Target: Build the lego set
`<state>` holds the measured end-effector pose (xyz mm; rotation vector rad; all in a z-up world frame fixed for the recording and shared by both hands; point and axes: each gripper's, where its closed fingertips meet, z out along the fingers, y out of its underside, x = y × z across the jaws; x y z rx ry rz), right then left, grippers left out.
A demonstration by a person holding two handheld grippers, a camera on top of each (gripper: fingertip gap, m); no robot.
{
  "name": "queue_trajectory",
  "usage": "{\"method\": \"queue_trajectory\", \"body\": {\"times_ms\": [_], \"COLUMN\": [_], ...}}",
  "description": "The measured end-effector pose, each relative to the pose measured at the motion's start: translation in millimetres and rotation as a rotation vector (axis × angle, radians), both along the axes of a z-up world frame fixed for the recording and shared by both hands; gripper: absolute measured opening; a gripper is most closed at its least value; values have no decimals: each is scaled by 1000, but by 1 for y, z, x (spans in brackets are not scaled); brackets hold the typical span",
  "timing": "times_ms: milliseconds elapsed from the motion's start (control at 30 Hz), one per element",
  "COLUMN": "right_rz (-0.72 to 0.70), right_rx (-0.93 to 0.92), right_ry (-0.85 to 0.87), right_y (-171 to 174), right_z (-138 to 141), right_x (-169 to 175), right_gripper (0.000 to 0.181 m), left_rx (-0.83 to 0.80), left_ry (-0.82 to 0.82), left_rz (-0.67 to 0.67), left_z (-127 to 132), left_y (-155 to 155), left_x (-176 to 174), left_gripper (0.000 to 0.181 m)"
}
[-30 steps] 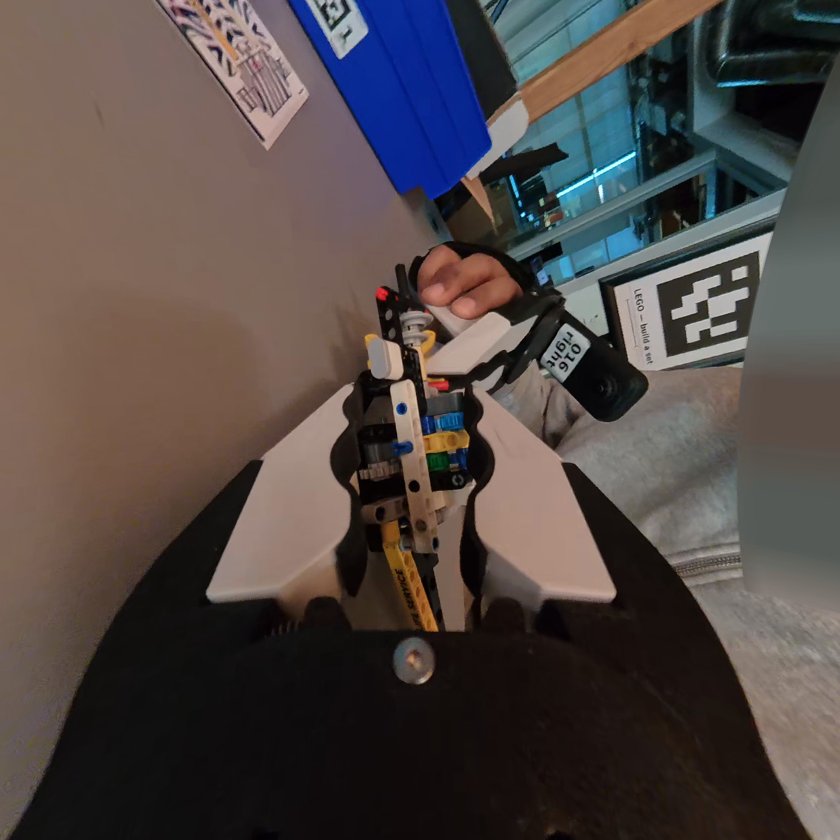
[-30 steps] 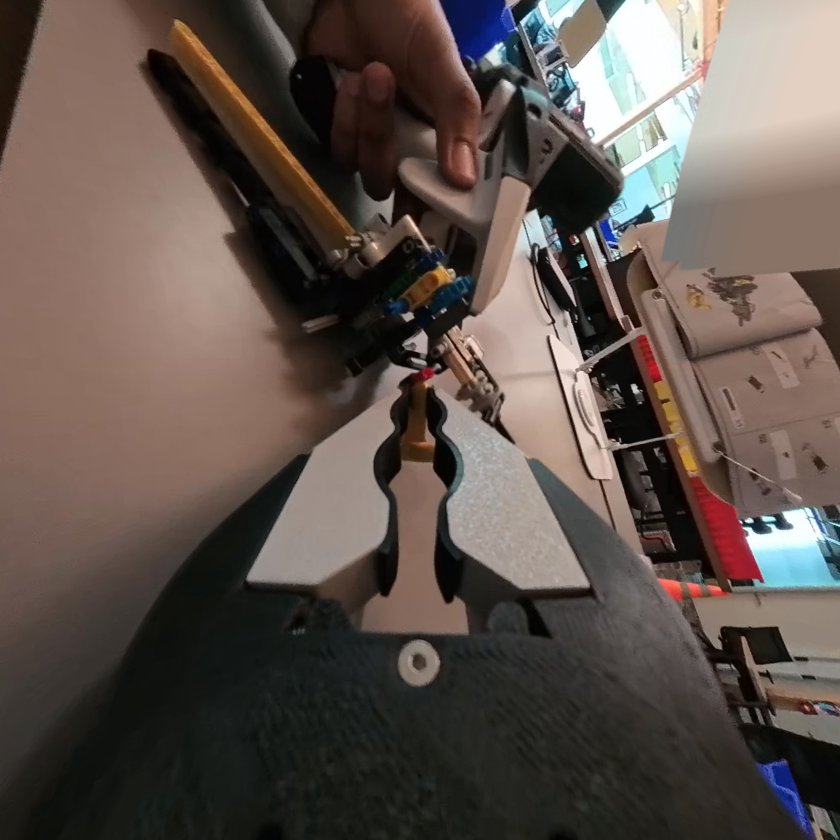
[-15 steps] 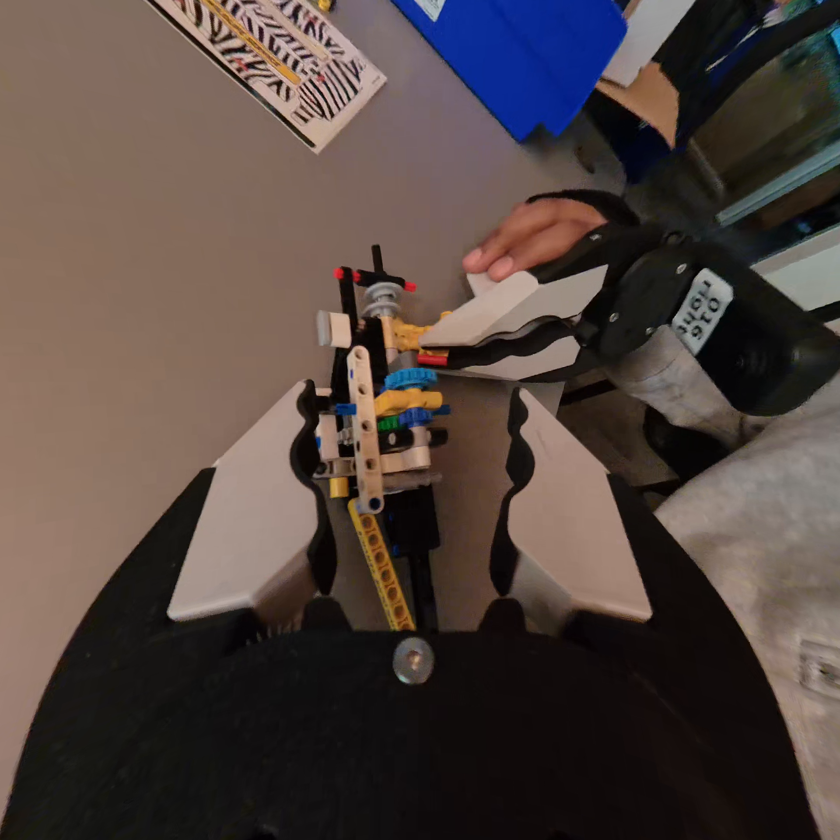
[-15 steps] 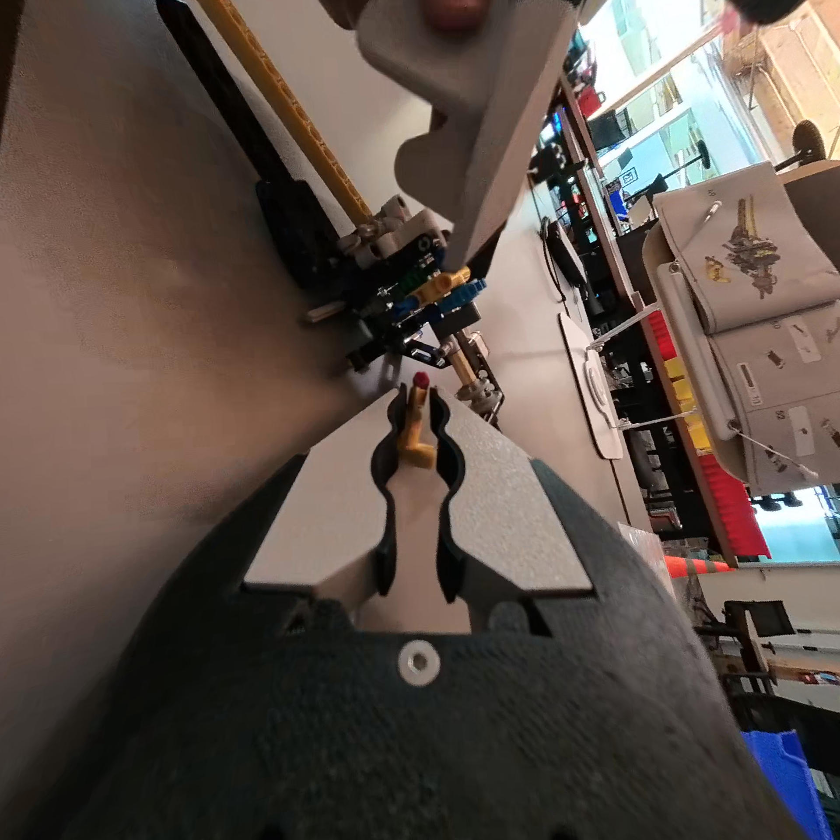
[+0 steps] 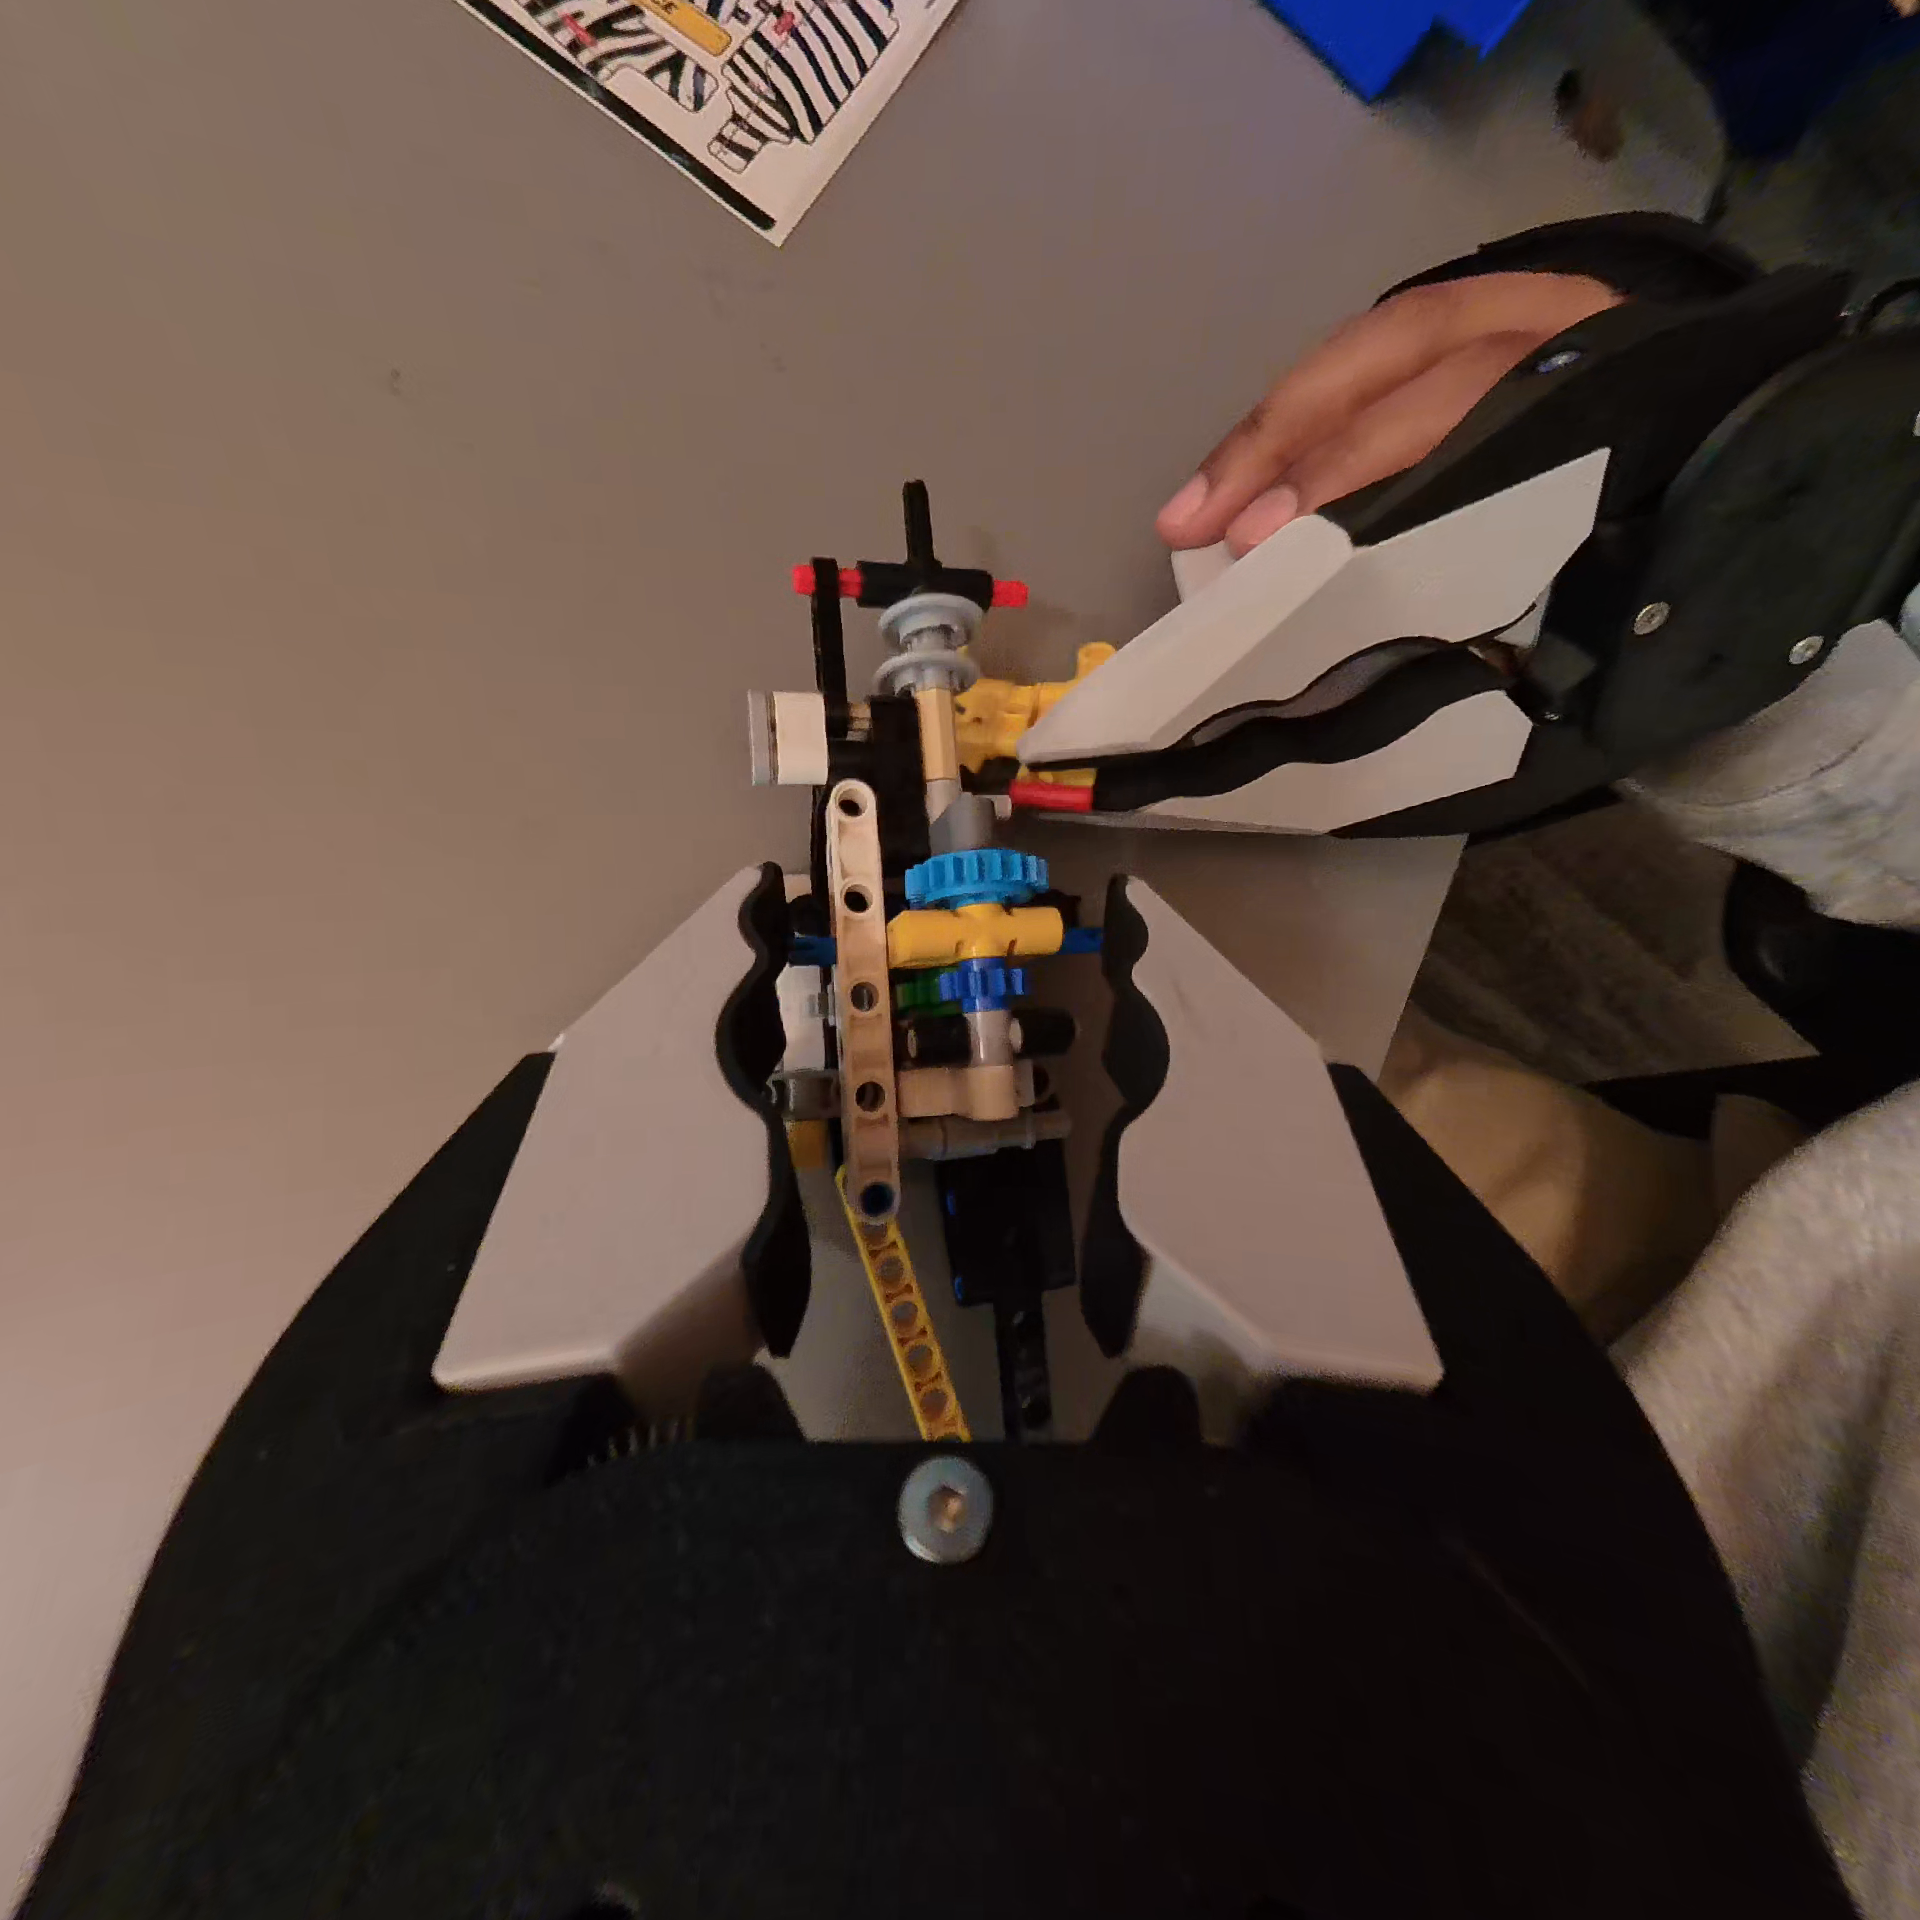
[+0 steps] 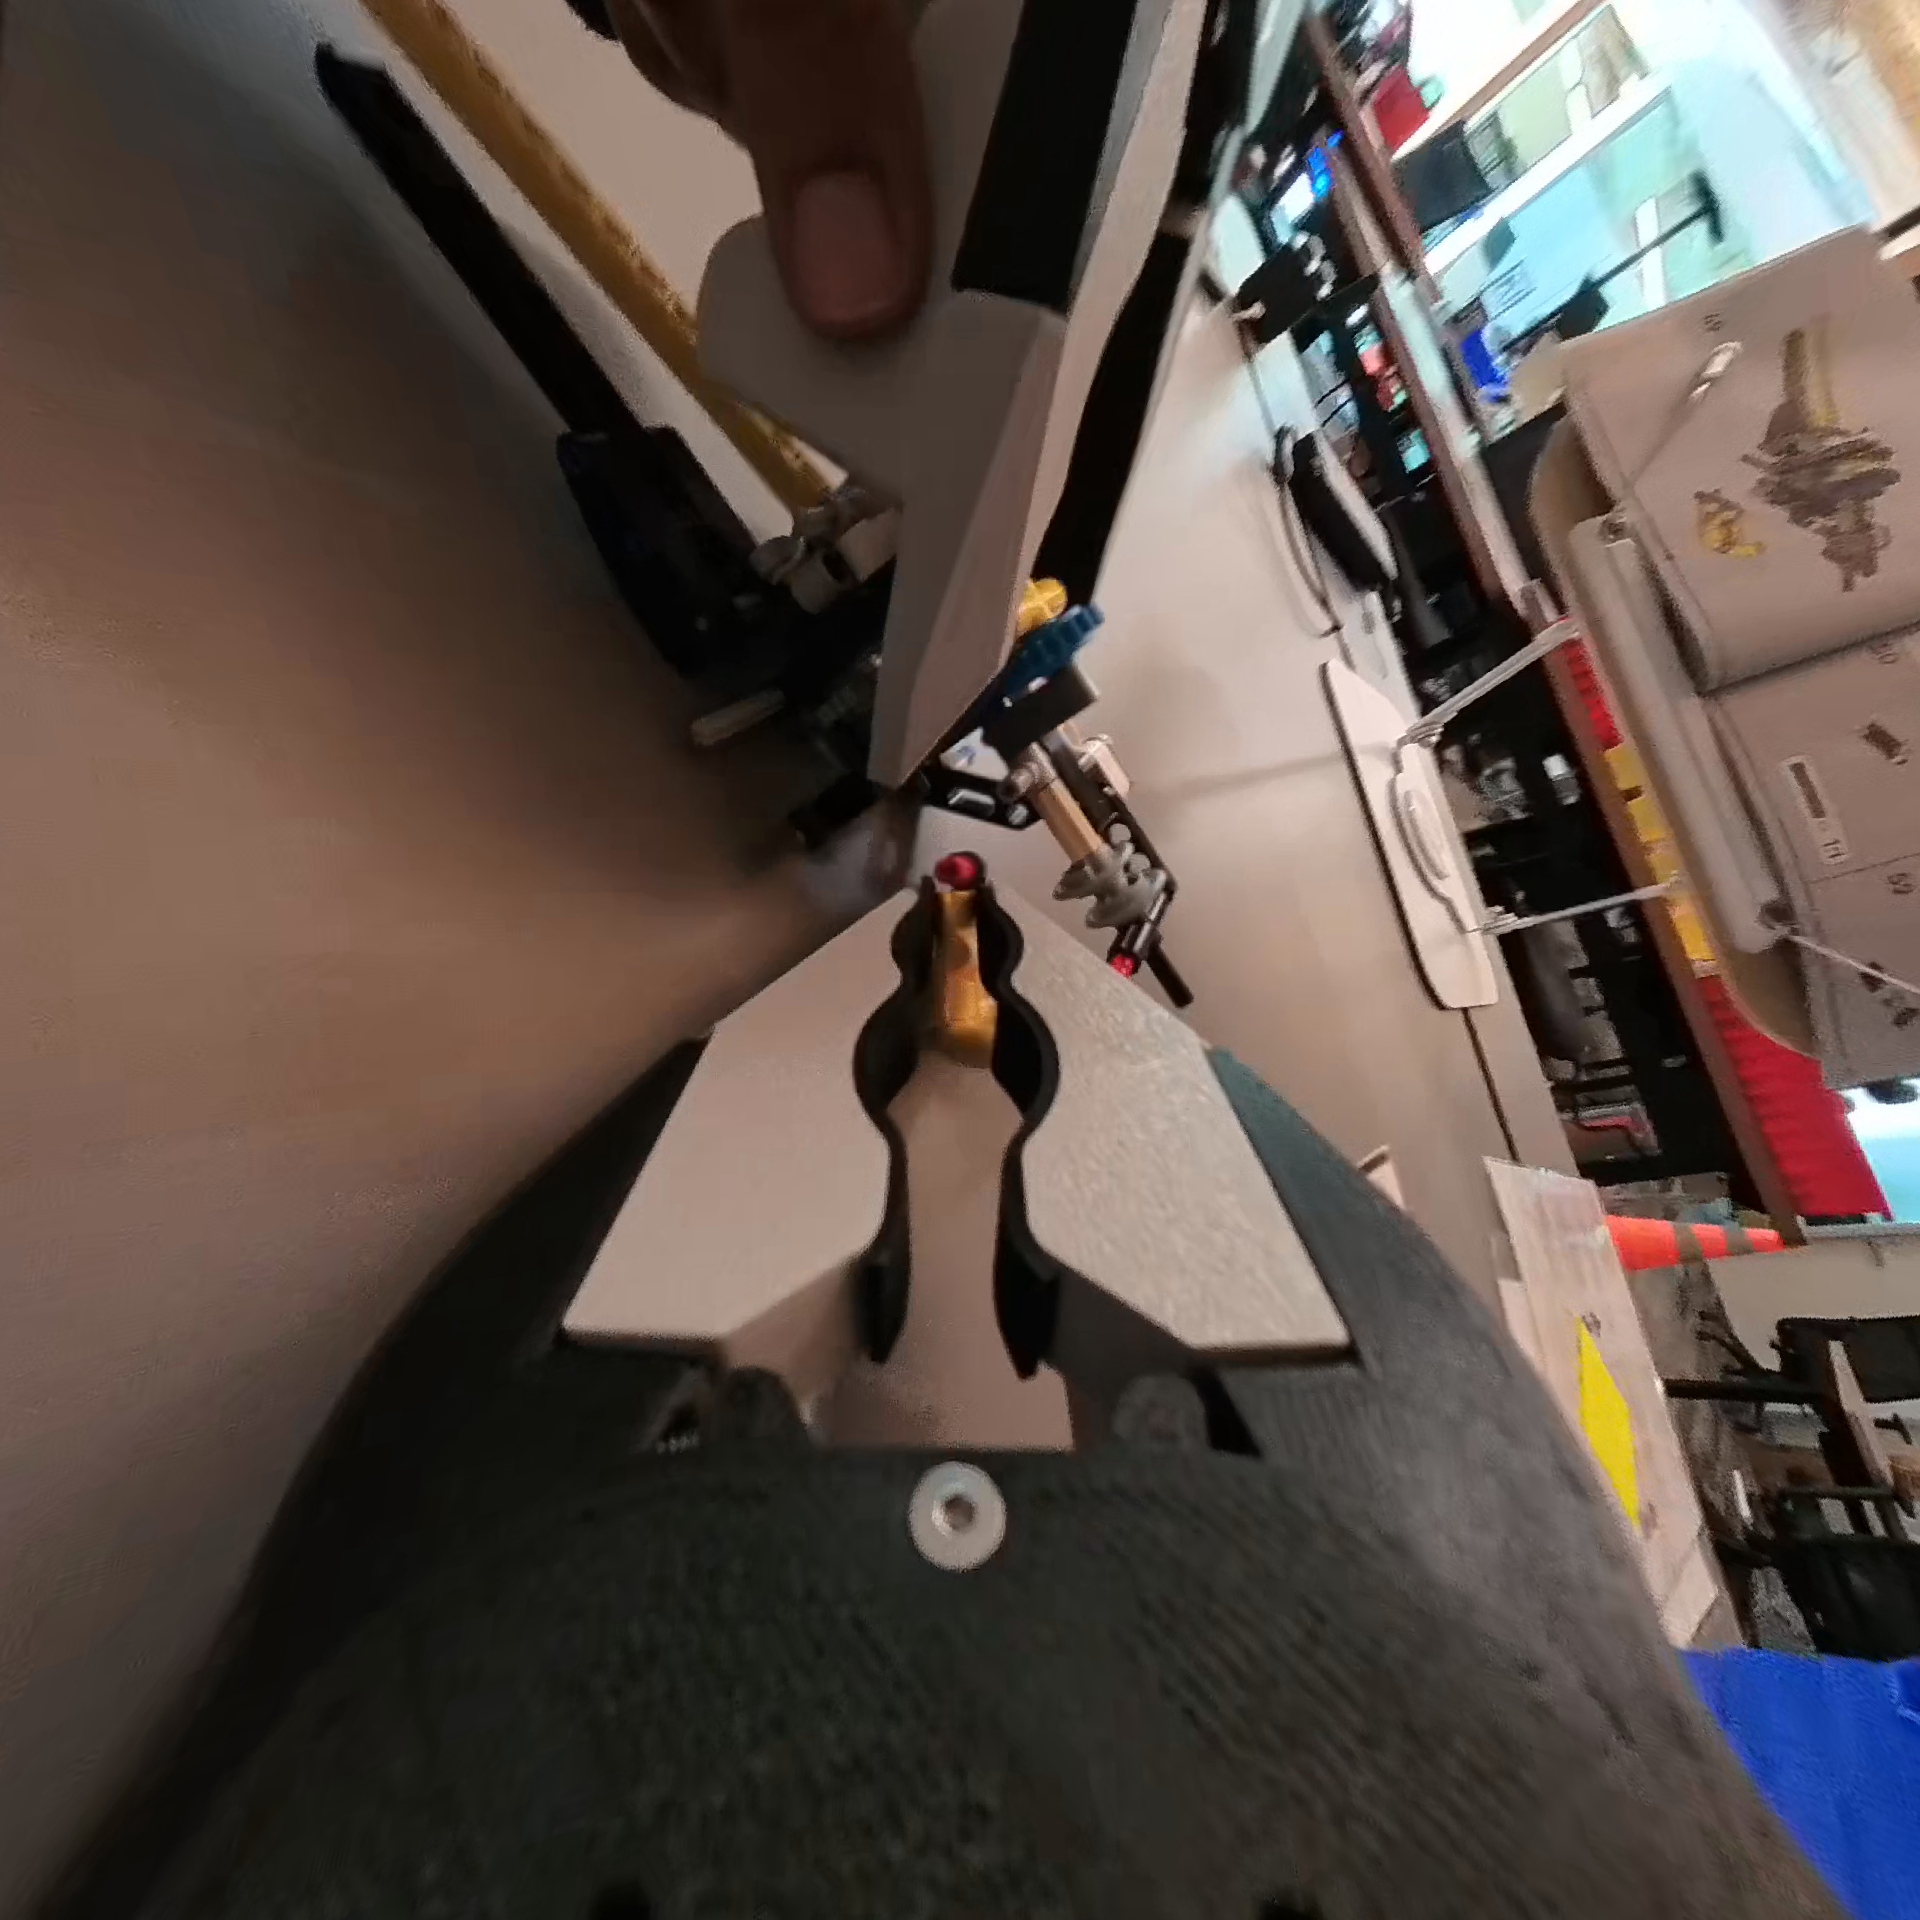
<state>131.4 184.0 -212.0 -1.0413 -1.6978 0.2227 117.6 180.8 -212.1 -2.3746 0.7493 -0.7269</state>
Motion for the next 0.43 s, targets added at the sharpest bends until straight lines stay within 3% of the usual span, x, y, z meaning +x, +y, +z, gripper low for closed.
{"method": "queue_trajectory", "body": {"times_ms": [33,167,433], "right_rz": [6,32,-15], "right_rx": [13,90,-15], "right_ry": [26,163,239], "right_y": [-1,-5,2], "right_z": [5,30,44], "right_x": [-1,-6,-16], "right_gripper": [6,6,5], "left_rx": [-8,-87,-207], "left_ry": [-30,-237,-567], "left_rz": [4,19,14], "left_z": [2,16,33], "left_y": [1,4,6], "left_x": [-1,-7,-20], "left_gripper": [60,59,59]}}
